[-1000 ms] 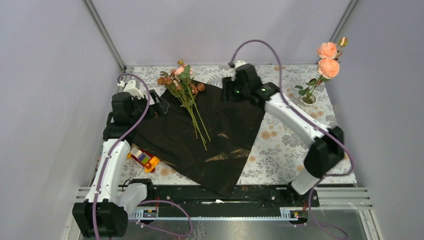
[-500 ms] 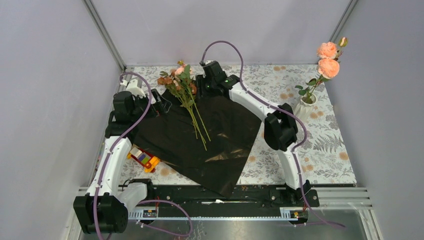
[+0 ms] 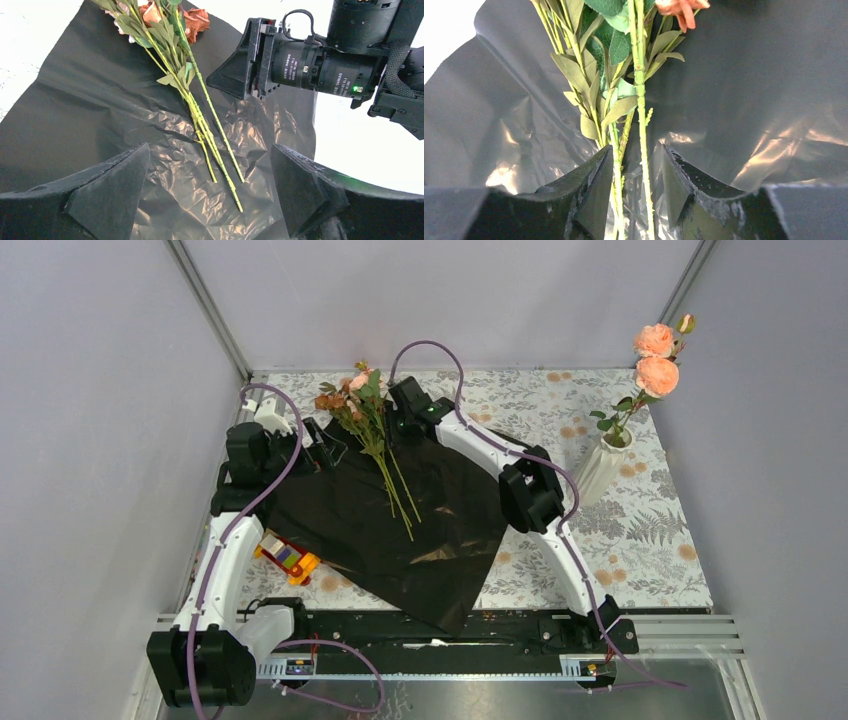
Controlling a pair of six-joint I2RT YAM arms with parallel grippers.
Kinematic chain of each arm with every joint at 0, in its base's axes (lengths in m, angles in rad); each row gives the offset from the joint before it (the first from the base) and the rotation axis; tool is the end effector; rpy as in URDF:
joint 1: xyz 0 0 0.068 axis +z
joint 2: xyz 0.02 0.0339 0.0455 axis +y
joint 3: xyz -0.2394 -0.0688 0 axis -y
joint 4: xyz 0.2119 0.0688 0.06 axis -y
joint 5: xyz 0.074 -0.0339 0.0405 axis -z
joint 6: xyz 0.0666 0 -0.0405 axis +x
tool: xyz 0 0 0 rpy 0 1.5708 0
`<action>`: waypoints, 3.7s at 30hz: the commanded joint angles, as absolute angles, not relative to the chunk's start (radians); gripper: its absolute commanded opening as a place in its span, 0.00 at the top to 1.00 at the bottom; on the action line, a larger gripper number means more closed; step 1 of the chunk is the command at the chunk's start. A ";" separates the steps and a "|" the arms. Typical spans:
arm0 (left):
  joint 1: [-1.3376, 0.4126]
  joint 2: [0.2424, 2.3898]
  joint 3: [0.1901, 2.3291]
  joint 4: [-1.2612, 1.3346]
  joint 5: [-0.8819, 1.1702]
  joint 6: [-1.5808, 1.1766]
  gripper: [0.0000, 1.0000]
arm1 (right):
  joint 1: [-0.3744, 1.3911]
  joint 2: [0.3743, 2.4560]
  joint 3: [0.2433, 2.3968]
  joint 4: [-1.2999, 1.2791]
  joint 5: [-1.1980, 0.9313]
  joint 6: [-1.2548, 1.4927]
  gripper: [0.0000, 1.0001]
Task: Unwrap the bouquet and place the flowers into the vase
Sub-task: Insert the fake flower into the vase, then pick up the fake flower from the wrapping paper.
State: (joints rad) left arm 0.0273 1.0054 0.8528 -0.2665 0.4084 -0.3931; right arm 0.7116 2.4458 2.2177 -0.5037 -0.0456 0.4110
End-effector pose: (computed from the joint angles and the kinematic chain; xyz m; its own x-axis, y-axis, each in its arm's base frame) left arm 0.2344 -0.0201 0.2877 -0.5051 -0.3655 -0.7819 0.1560 0.8523 -0.4992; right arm 0.3981 0.3473 0.1836 -0.7348 -0.1066 -0.6698 -0.4194 0.8476 0.3252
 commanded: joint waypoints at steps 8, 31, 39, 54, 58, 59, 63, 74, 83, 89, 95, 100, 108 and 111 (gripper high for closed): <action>0.033 1.001 0.842 -0.210 0.434 -0.396 0.02 | 0.742 2.512 2.303 -0.531 -0.029 0.457 0.60; 0.033 1.009 0.841 -0.211 0.436 -0.394 0.02 | 0.749 2.560 2.325 -0.535 0.030 0.453 0.69; 0.033 1.015 0.843 -0.214 0.423 -0.392 0.02 | 0.749 2.567 2.337 -0.537 0.029 0.449 0.80; 0.038 1.017 0.850 -0.230 0.399 -0.379 0.02 | 0.752 2.504 2.293 -0.495 0.015 0.390 1.00; 0.038 1.021 0.850 -0.226 0.395 -0.379 0.02 | 0.753 2.457 2.254 -0.450 0.032 0.368 1.00; 0.038 1.022 0.853 -0.225 0.391 -0.377 0.02 | 0.753 2.434 2.224 -0.418 0.036 0.361 1.00; 0.040 1.022 0.856 -0.225 0.378 -0.371 0.02 | 0.752 2.338 2.098 -0.293 0.065 0.349 1.00; 0.038 1.026 0.848 -0.175 0.427 -0.396 0.03 | 0.752 2.087 1.824 -0.060 0.095 0.331 1.00; -0.022 0.976 0.784 0.165 0.560 -0.747 0.03 | 0.805 1.770 1.542 0.089 -0.039 0.320 1.00; -0.192 0.998 0.785 0.272 0.471 -0.796 0.09 | 0.885 1.615 1.390 0.159 -0.113 0.324 1.00; -0.233 1.008 0.755 0.390 0.457 -0.887 0.35 | 0.942 1.541 1.324 0.188 -0.124 0.329 1.00; -0.269 0.978 0.726 0.384 0.423 -0.904 0.52 | 0.946 1.518 1.302 0.185 -0.111 0.326 1.00; -0.304 0.934 0.695 0.333 0.397 -0.857 1.00 | 0.946 1.467 1.284 0.111 -0.040 0.319 0.65; -0.303 0.907 0.688 0.293 0.395 -0.777 1.00 | 0.944 1.408 1.259 0.066 0.018 0.302 0.41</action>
